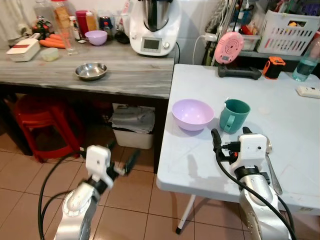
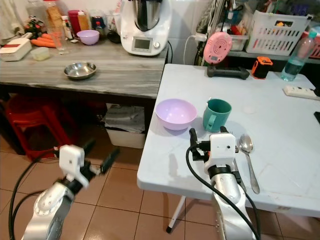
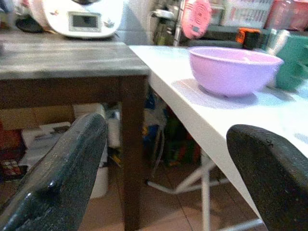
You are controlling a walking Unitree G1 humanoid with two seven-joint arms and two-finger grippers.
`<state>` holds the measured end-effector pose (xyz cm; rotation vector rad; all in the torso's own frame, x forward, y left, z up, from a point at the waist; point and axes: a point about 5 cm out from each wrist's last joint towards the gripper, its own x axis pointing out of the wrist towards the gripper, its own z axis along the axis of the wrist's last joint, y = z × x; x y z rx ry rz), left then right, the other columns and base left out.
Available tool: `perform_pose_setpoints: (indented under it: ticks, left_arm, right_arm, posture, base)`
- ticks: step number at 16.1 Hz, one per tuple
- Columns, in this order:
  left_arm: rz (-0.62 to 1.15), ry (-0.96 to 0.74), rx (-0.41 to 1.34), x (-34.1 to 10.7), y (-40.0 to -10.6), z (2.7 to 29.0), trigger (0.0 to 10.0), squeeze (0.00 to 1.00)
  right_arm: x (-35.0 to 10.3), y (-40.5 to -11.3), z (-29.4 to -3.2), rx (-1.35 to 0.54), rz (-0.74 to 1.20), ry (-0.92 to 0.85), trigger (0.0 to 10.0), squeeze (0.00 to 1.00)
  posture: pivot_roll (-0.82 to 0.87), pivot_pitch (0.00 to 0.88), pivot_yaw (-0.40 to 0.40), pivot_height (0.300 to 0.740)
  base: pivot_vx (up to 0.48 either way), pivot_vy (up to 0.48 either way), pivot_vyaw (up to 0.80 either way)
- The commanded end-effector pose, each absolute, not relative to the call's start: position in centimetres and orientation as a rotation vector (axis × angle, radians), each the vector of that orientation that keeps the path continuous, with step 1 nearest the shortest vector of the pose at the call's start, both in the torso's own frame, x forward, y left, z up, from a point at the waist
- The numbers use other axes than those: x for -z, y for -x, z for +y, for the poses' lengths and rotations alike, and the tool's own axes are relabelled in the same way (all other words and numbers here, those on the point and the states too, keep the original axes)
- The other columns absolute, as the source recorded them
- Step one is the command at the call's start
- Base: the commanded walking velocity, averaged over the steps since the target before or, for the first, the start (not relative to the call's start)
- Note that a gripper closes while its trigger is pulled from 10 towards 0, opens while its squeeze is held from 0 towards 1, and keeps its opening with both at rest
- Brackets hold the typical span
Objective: Setting the table
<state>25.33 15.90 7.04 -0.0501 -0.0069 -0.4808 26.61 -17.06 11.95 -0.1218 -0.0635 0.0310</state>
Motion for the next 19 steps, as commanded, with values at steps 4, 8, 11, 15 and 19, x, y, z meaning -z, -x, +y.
perform_pose_setpoints:
  ticks: [4, 8, 11, 15, 19]
  left_arm:
    - [-0.008, -0.028, 0.638, -7.4, -24.6, 15.4, 10.0, 0.0]
    - [0.017, -0.039, 0.675, -7.3, -23.9, 15.7, 10.0, 0.0]
    - [0.045, -0.032, 0.71, -7.0, -23.2, 15.9, 10.0, 0.0]
    - [0.03, -0.042, 0.716, -7.0, -22.8, 16.2, 10.0, 0.0]
    - [0.018, -0.039, 0.713, -6.8, -22.8, 16.4, 10.0, 0.0]
  right_arm:
    - [-13.6, -29.4, -17.6, -0.179, -0.024, 0.321, 10.0, 0.0]
    - [-14.3, -32.4, -18.1, -0.323, 0.077, 0.441, 10.0, 0.0]
    - [-14.7, -34.4, -17.2, -0.473, 0.126, 0.516, 10.0, 0.0]
    - [-14.8, -35.9, -14.5, -0.68, 0.147, 0.622, 10.0, 0.0]
    - [-14.6, -37.1, -14.6, -0.71, 0.189, 0.714, 10.0, 0.0]
  posture:
    - [-0.02, 0.0, -0.029, 0.74]
    - [-0.02, 0.0, -0.034, 0.74]
    - [0.0, 0.004, -0.037, 0.74]
    - [0.01, 0.009, -0.034, 0.74]
    - [0.02, 0.008, -0.036, 0.74]
  base:
    - [0.0, 0.0, 0.0]
    - [0.0, 0.0, 0.0]
    - [0.0, 0.0, 0.0]
    - [0.0, 0.0, 0.0]
    - [0.0, 0.0, 0.0]
